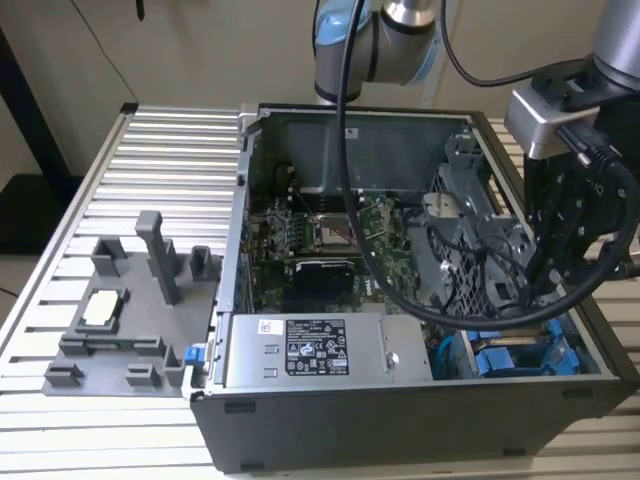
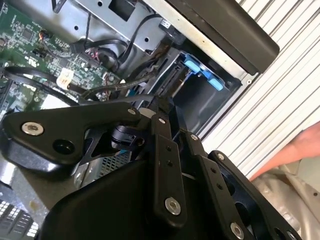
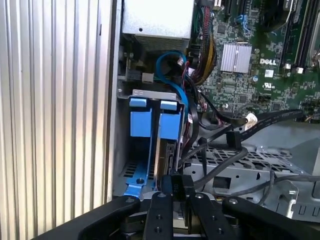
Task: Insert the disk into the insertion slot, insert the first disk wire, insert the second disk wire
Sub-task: 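Insert the first disk wire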
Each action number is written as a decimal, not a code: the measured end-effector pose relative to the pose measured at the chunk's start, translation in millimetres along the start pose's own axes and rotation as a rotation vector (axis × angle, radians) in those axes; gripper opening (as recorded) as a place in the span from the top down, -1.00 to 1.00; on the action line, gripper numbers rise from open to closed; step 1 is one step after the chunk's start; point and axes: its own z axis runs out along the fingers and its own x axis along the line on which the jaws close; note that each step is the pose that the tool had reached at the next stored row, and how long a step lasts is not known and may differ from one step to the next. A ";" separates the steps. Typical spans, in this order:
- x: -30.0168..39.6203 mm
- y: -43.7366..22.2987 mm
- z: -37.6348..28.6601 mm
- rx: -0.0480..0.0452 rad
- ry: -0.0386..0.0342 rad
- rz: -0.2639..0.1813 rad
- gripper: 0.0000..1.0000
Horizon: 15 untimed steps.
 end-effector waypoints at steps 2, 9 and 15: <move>-0.5 -0.4 1.6 -0.0029 -0.0008 0.005 0.62; -2.4 -9.4 6.0 -0.0460 -0.0040 0.007 0.62; -1.2 -25.0 9.6 -0.0707 -0.0061 0.007 0.62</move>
